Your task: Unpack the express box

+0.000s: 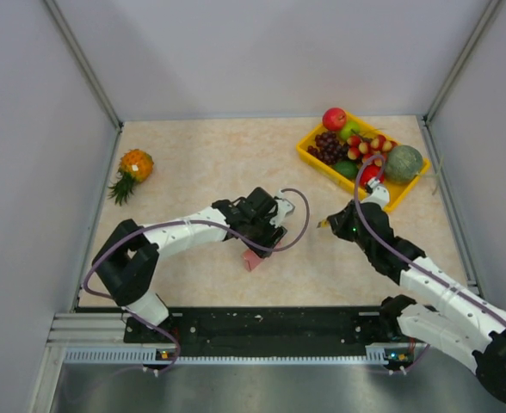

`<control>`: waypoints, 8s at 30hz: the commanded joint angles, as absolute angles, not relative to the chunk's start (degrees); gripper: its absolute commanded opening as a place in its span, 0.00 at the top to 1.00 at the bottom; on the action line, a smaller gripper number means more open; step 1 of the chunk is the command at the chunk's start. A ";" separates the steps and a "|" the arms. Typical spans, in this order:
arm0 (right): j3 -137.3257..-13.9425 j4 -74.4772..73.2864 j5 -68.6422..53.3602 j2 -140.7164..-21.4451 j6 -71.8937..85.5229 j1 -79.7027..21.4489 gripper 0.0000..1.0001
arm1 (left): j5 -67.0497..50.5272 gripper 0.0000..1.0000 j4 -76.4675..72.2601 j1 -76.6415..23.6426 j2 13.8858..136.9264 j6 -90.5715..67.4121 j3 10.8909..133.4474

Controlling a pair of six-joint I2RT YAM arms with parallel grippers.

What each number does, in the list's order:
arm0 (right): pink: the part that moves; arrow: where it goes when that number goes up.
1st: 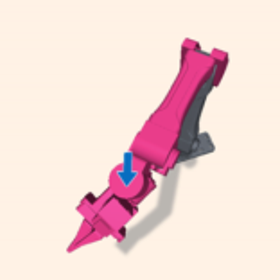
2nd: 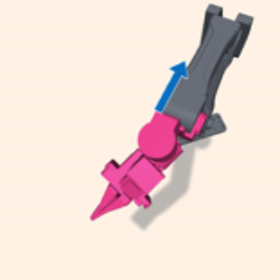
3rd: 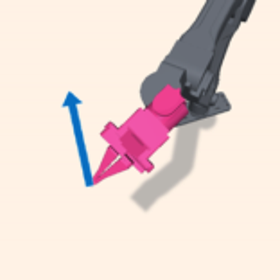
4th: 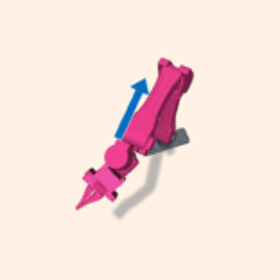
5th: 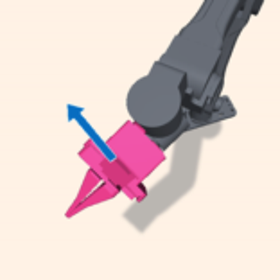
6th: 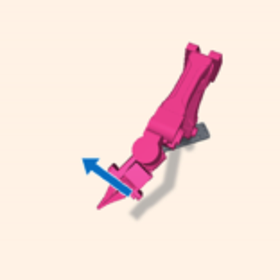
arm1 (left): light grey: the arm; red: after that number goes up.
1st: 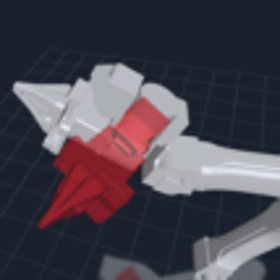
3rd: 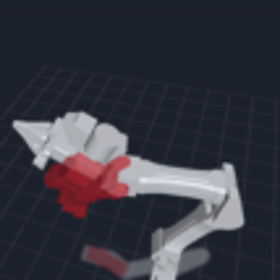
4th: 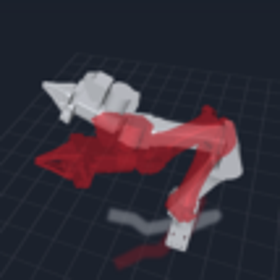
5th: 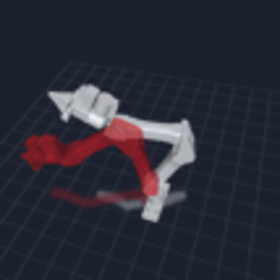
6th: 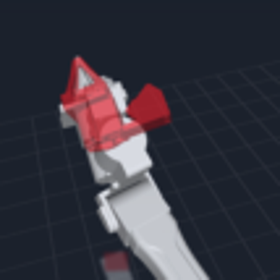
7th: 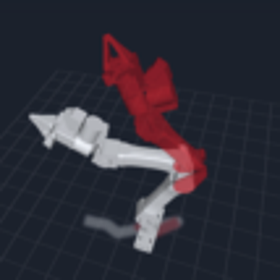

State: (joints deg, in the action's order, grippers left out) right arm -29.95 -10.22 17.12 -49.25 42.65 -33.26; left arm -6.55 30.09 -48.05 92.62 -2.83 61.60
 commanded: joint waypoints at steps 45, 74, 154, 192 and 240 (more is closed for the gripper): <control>-24.97 23.02 -12.92 -59.67 35.77 -27.69 1.00 | 4.04 0.56 14.77 -50.10 89.30 7.13 50.62; -22.94 38.75 -16.17 -66.62 36.74 -27.69 1.00 | 4.14 0.86 12.04 -51.24 88.68 14.76 49.31; -19.16 40.52 -14.15 -65.48 43.07 -28.74 1.00 | 1.93 0.87 15.64 -51.15 91.76 14.33 50.45; -15.38 31.55 -15.64 -61.09 35.33 -31.38 1.00 | 3.69 0.96 16.43 -51.07 93.08 12.66 51.50; -9.58 29.46 -18.37 -55.12 36.83 -31.38 1.00 | 2.37 0.99 17.14 -49.75 94.13 12.57 52.56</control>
State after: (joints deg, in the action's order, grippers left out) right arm -11.55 37.15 -13.37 -57.06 37.15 -30.48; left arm 0.25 17.06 -51.24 92.20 14.76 51.96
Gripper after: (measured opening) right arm 0.084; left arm 0.351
